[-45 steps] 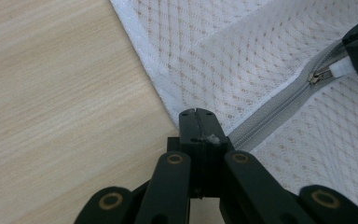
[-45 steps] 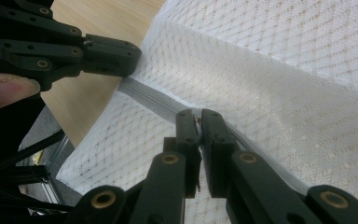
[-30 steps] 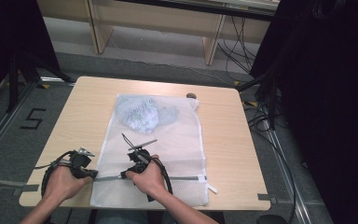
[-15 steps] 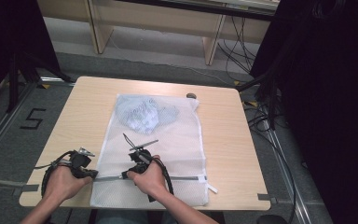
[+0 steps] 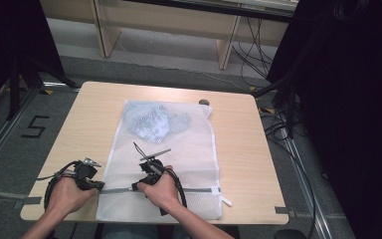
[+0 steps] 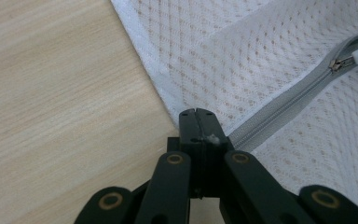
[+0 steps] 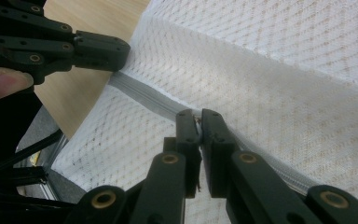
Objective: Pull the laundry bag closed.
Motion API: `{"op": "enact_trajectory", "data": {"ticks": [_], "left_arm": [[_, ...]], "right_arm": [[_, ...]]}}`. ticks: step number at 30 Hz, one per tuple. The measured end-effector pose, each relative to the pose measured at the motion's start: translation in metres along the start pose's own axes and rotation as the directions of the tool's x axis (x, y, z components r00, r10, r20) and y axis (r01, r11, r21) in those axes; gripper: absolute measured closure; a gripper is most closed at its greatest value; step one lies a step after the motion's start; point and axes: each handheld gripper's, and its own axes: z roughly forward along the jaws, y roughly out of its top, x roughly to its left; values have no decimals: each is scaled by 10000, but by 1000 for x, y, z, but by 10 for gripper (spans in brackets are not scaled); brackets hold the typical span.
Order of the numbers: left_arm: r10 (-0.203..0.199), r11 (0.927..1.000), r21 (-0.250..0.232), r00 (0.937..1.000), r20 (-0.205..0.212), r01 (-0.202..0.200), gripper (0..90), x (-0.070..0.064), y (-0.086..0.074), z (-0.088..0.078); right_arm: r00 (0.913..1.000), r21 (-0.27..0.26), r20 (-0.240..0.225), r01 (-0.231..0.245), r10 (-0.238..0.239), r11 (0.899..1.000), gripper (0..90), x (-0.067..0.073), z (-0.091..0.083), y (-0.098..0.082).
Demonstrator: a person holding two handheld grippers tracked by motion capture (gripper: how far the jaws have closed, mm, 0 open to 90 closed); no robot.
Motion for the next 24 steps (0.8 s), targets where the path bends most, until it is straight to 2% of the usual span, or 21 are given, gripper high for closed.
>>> {"op": "enact_trajectory", "data": {"ticks": [1, 2, 4, 5, 6, 7, 8, 10, 12, 13, 15, 18, 24], "left_arm": [[-12, 10000, -1, 10000, -2, 12, 900, 0, 0, 0], [-11, 10000, -3, 10000, 2, 11, 900, 0, 0, 0], [-4, 10000, -17, 10000, 34, 4, 900, 0, 0, 0], [2, 10000, -15, 10000, 23, -2, 900, 0, 0, 0], [3, 10000, -43, 10000, 18, -3, 900, 0, 0, 0], [2, 9999, -148, 10000, -66, -3, 900, 0, -1, 1], [-38, 9999, -116, 10000, -67, 37, 900, 0, 0, 0], [1, 10000, -8, 10000, 33, -1, 900, 0, 0, 0], [-18, 10000, -2, 10000, 17, 18, 900, 0, 0, 0], [-25, 10000, -6, 10000, 13, 25, 900, 0, 0, 0], [-46, 10000, -28, 10000, 31, 46, 900, 0, 0, 0], [-47, 10000, -26, 10000, 30, 47, 900, 0, 0, 0], [-37, 10000, -21, 10000, 25, 37, 900, 0, 0, 0]], "right_arm": [[9999, -42, -31, 115, -116, 9999, 870, -1, 0, 0], [10000, 2, -6, -80, 80, 10000, 870, 0, -1, -1], [9998, 82, 62, -185, 185, 9998, 870, 0, -2, -1], [10000, 18, 12, 3, -3, 10000, 871, -2, -2, -1], [10000, 21, 52, -26, 26, 10000, 870, -2, -2, -1], [9998, 48, 86, -172, 172, 9998, 870, -1, -2, -1], [9997, 175, -22, -244, 244, 9996, 871, -1, -2, 0], [9997, 153, 102, -202, 200, 9997, 870, -2, -2, -1], [9993, 173, 110, -361, 359, 9992, 871, -1, -2, -1], [9995, 174, -115, -279, 281, 9995, 870, -2, -3, -1], [9998, 85, -180, 107, -105, 9999, 871, -5, -4, -1], [9996, 68, 57, -267, 267, 9996, 871, -3, -4, -2], [9999, 90, -116, -119, 120, 9999, 870, -5, -5, -3]]}}
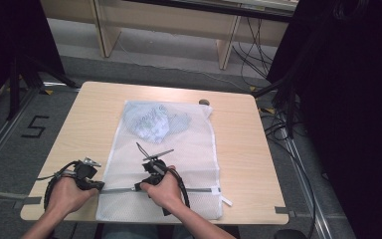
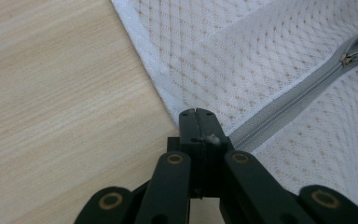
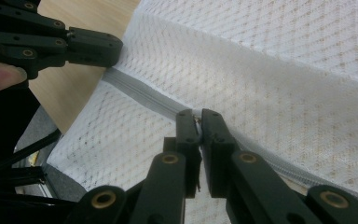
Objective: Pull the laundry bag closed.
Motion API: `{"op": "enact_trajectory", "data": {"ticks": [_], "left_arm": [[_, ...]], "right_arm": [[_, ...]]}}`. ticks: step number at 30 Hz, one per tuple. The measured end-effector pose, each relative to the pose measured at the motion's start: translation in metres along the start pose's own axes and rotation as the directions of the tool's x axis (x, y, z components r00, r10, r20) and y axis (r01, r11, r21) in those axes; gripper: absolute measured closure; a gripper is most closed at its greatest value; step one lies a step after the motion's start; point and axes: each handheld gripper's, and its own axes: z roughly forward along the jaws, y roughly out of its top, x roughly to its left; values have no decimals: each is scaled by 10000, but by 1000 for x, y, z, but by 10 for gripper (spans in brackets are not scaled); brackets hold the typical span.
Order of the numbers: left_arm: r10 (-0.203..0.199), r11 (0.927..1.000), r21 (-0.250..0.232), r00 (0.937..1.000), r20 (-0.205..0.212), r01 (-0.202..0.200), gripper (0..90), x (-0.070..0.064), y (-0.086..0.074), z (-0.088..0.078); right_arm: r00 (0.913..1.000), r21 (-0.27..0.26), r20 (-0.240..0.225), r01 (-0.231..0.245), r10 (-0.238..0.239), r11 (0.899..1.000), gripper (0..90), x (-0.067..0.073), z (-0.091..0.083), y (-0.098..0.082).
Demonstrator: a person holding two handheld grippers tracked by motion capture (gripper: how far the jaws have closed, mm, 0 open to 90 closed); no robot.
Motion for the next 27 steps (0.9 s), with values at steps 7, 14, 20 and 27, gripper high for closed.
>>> {"op": "enact_trajectory", "data": {"ticks": [7, 14, 20, 27], "left_arm": [[0, 10000, -4, 10000, 7, 0, 900, 0, 0, 0], [-10, 10000, -11, 10000, 3, 10, 900, 0, 0, 0], [-20, 10000, -18, 10000, 51, 20, 900, 0, 0, 0], [-20, 10000, -23, 10000, 33, 21, 900, 0, 0, 0]], "right_arm": [[9998, -40, 172, -92, 93, 9999, 871, 0, -1, -1], [9998, 3, 205, -84, 84, 10000, 870, -2, -3, -1], [9998, 15, 190, -71, 71, 10000, 870, -2, -3, -2], [9995, 28, 266, -163, 162, 9999, 870, -1, -3, -2]]}}
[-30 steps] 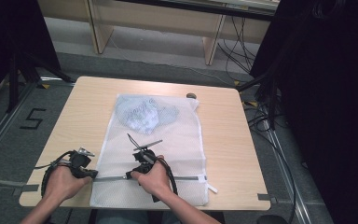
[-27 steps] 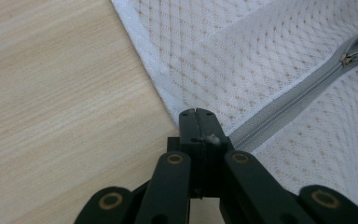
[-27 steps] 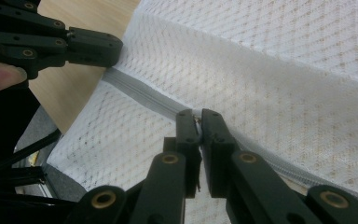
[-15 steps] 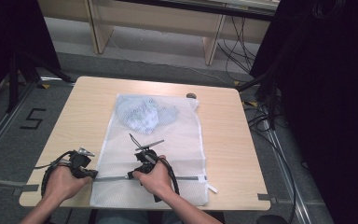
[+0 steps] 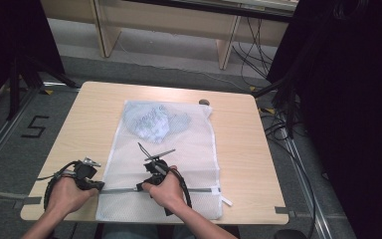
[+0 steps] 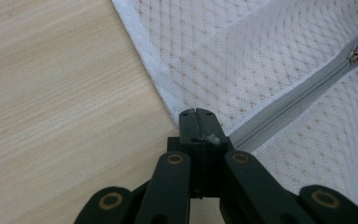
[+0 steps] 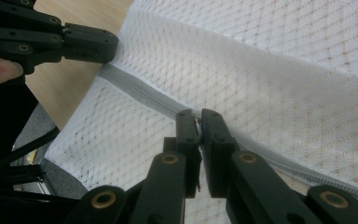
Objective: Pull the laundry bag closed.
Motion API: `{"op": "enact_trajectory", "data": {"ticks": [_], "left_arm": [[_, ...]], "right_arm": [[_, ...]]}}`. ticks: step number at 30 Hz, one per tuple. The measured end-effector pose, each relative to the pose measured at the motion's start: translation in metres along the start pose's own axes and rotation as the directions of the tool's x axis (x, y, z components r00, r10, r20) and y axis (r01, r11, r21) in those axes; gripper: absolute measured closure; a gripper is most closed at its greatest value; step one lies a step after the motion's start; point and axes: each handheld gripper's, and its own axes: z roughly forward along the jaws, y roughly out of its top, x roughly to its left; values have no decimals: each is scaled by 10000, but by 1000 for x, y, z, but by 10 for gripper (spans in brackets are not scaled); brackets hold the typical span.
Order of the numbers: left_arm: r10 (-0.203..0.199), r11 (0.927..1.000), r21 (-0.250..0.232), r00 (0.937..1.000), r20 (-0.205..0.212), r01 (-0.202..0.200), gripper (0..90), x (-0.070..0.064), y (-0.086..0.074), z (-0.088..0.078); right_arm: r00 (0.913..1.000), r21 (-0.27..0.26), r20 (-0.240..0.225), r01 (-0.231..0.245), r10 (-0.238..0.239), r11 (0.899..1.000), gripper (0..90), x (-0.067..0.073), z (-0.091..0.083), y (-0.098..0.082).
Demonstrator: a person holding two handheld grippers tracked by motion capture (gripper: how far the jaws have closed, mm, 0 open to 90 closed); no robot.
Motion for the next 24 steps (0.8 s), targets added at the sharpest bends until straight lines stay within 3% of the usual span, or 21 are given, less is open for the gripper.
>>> {"op": "enact_trajectory", "data": {"ticks": [13, 14, 24], "left_arm": [[-1, 10000, -2, 10000, 5, 1, 900, 0, 0, 0], [6, 10000, -1, 10000, 5, -6, 900, 0, 0, 0], [-17, 10000, -2, 10000, 15, 17, 900, 0, 0, 0]], "right_arm": [[9998, 20, 109, 190, -190, 9998, 871, -3, 0, -1], [9999, 91, 139, 19, -20, 10000, 871, -2, -1, 0], [10000, 132, 70, 4, -5, 9999, 871, -3, -4, -1]]}}
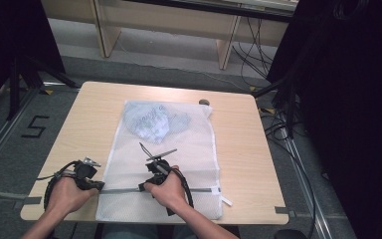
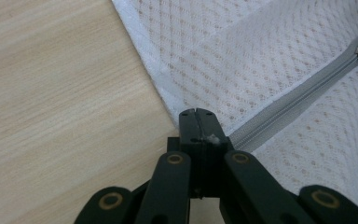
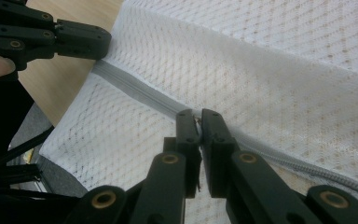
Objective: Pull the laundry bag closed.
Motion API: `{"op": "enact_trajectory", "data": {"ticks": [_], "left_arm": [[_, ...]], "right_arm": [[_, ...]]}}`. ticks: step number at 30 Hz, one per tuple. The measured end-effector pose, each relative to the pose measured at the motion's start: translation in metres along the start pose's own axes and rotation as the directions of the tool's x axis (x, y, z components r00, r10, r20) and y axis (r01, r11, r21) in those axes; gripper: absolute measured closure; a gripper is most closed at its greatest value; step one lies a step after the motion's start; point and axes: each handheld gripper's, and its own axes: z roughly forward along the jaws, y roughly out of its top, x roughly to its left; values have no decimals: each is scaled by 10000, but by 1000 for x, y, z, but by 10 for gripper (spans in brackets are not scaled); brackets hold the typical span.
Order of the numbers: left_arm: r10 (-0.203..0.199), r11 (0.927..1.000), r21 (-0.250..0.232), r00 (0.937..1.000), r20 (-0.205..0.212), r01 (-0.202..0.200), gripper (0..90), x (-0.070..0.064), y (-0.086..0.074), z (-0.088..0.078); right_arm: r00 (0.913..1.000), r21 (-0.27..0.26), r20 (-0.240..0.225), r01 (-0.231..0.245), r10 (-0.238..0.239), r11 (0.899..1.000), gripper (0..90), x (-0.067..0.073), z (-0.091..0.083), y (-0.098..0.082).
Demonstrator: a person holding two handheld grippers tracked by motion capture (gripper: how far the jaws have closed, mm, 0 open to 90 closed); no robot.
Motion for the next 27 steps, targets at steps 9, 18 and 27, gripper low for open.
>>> {"op": "enact_trajectory", "data": {"ticks": [9, 18, 27], "left_arm": [[-51, 9999, -125, 9999, -94, 49, 900, -1, 0, 0], [-64, 9997, -240, 10000, -45, 63, 900, 0, -1, 1], [-117, 9996, -252, 9999, -33, 116, 900, -1, -1, 1]], "right_arm": [[9999, 103, 73, 74, -75, 9999, 871, -2, -1, -1], [9998, 90, 174, -2, 1, 10000, 871, -3, -4, -2], [9998, 103, 174, 135, -137, 9999, 871, -8, -6, -3]]}}
